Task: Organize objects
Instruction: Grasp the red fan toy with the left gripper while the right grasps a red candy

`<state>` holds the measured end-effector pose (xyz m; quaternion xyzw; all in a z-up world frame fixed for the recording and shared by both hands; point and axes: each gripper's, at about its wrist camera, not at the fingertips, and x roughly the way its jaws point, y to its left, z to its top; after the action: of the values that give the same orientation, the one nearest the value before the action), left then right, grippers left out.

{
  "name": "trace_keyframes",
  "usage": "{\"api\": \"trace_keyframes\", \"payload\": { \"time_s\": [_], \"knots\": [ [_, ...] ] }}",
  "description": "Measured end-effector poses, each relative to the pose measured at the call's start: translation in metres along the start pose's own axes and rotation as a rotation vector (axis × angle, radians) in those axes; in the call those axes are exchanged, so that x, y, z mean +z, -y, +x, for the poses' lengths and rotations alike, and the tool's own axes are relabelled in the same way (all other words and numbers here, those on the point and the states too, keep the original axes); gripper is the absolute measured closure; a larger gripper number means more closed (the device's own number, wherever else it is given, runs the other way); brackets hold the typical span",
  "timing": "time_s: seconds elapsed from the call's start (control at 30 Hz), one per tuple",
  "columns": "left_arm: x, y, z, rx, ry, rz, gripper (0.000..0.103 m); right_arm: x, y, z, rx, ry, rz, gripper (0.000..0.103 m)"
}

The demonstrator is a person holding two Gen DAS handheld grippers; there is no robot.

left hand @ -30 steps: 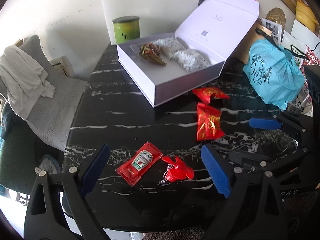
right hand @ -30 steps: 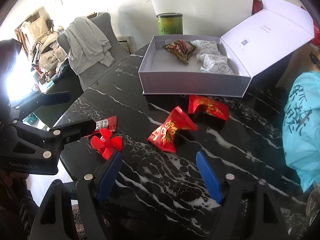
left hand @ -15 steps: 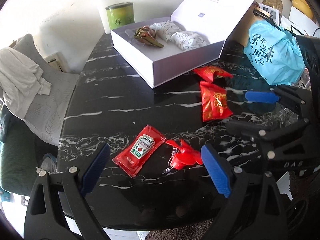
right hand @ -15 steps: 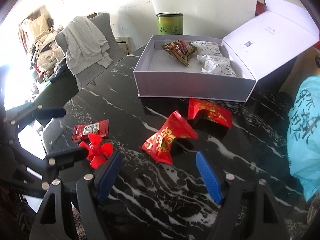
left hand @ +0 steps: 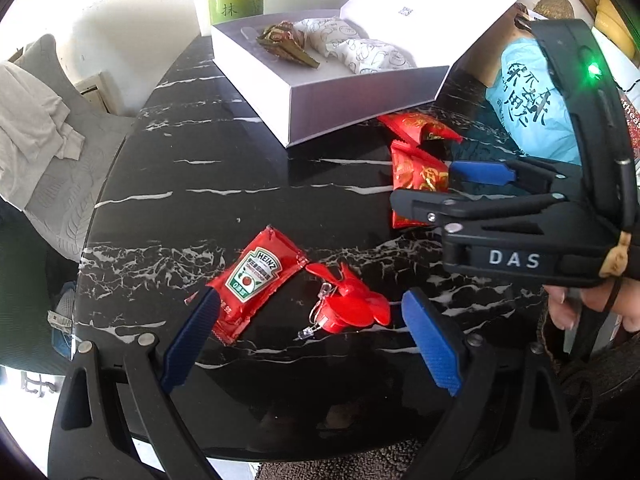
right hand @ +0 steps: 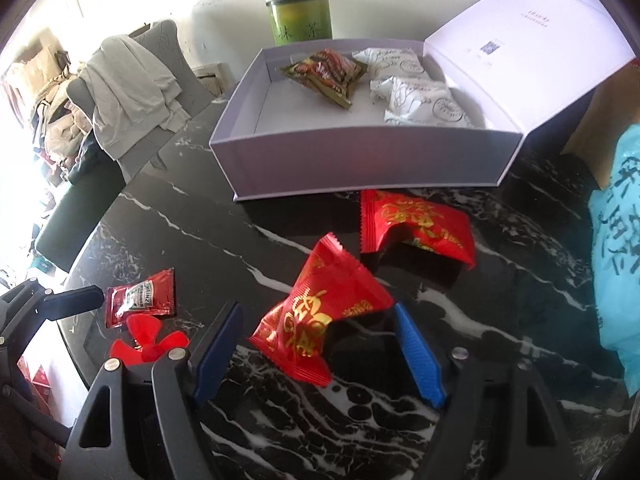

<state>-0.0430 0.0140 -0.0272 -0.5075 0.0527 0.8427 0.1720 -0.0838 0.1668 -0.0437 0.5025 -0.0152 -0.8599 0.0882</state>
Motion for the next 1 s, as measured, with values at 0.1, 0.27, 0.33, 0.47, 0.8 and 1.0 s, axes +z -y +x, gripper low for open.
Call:
{"api": "trace_keyframes", "payload": {
  "time_s": [0.1,0.27,0.33,0.47,0.8,1.0],
  "knots": [
    [-0.002,0.000,0.003,-0.002,0.001,-0.003,0.011,-0.003,0.002,0.006,0.010,-0.017,0.000,0.026],
    [-0.004,0.005,0.009,-0.058,0.006,0.010,0.020,-0.007,0.001,0.003,-0.006,0.003,-0.050,0.052],
    [-0.004,0.005,0.011,-0.085,0.003,0.009,0.030,-0.008,0.002,0.001,0.003,0.007,-0.060,0.066],
    [-0.003,0.005,0.015,-0.120,-0.004,0.011,0.048,-0.015,0.007,-0.003,0.023,0.012,-0.065,0.070],
    [-0.006,0.013,0.014,-0.151,0.009,0.034,0.061,-0.038,0.021,-0.020,0.070,0.004,-0.055,0.072],
    [-0.007,0.022,0.015,-0.153,0.004,0.062,0.061,-0.064,0.027,-0.040,0.044,-0.001,-0.096,0.072]
  ]
}}
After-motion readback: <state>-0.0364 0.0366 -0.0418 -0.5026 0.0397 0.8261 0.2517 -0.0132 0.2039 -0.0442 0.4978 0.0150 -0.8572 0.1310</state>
